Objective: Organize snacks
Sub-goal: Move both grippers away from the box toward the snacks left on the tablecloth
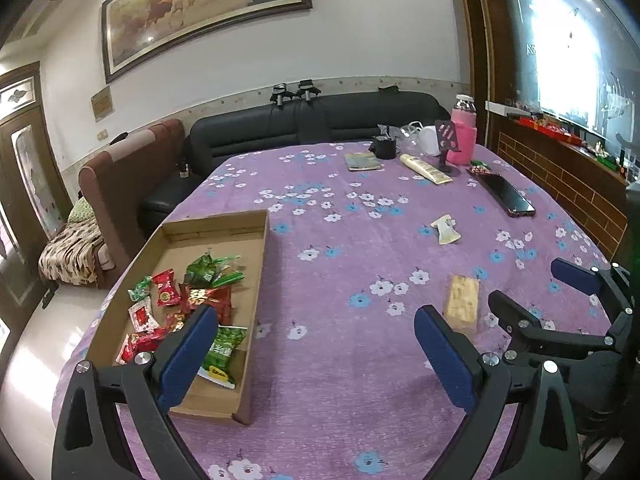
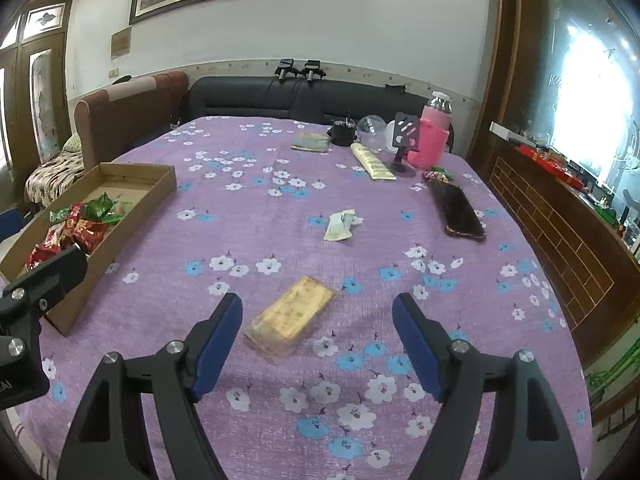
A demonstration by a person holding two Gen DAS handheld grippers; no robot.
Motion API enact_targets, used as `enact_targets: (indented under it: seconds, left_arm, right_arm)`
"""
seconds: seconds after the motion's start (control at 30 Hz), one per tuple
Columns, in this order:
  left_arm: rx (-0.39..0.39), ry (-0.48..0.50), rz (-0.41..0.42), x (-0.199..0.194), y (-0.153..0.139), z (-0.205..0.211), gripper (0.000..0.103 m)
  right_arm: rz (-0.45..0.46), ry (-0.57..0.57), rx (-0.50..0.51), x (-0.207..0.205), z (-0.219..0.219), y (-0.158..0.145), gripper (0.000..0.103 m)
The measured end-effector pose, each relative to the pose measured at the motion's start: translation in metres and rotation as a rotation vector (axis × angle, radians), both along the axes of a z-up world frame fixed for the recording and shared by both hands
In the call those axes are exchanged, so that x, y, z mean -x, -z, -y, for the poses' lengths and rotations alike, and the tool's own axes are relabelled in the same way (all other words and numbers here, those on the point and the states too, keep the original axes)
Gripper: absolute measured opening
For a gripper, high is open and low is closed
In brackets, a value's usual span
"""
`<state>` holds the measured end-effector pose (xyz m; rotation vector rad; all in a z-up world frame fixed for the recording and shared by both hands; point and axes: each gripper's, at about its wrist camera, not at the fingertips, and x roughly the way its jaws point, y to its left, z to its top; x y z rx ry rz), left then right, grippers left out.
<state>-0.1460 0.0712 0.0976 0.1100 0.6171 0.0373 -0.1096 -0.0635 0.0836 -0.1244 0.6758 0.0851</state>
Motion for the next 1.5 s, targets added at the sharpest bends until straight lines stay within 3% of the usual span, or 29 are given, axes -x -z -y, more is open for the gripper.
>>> enact_targets:
  seconds: [0.43, 0.73, 0.9, 1.17, 1.23, 1.5]
  left_arm:
    - [0.021, 0.032, -0.059, -0.009, 0.012, 0.013, 0.100]
    - [0.053, -0.014, -0.216, -0.063, 0.048, 0.032, 0.100]
    - [0.122, -0.050, -0.327, -0.103, 0.073, 0.034, 0.100]
    - [0.140, -0.095, -0.371, -0.135, 0.091, 0.034, 0.100]
    - [0.113, -0.083, -0.358, -0.136, 0.094, 0.037, 0.101]
    - [0.125, -0.067, -0.353, -0.138, 0.095, 0.036, 0.102]
  right_arm:
    - [-0.018, 0.061, 0.046, -0.002, 0.013, 0.008, 0.078]
    - [-0.054, 0.095, 0.020, -0.006, 0.032, 0.016, 0.079]
    - [-0.109, 0.132, -0.036, -0.017, 0.052, 0.023, 0.079]
    - [-0.159, 0.131, -0.085, -0.038, 0.060, 0.030, 0.079]
    - [-0.173, 0.118, -0.096, -0.046, 0.058, 0.032, 0.079]
    - [-0.236, 0.099, -0.123, -0.073, 0.054, 0.047, 0.079]
